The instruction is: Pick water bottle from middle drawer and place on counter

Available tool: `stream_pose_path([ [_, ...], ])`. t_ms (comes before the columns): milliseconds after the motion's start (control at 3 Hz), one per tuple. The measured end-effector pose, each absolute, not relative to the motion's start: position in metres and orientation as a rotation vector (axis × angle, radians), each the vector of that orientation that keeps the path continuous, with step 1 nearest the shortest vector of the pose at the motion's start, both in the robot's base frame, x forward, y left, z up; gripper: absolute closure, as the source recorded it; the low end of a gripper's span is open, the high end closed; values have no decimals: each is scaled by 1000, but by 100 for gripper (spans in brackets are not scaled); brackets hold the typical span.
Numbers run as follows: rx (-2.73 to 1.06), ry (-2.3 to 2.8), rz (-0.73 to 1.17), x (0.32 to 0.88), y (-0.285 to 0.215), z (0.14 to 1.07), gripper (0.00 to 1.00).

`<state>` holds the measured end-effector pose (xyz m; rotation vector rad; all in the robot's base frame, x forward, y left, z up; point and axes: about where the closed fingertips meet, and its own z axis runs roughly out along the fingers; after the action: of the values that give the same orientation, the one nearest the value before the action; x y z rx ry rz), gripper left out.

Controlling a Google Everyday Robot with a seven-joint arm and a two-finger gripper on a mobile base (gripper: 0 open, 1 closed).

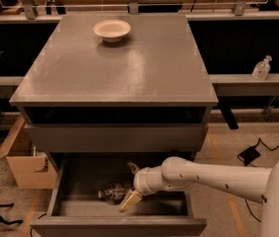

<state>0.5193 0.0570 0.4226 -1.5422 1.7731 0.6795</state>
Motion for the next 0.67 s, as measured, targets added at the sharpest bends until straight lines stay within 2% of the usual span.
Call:
stream_pose_path([
  [667,-1568,1807,637,525,62,400,0],
])
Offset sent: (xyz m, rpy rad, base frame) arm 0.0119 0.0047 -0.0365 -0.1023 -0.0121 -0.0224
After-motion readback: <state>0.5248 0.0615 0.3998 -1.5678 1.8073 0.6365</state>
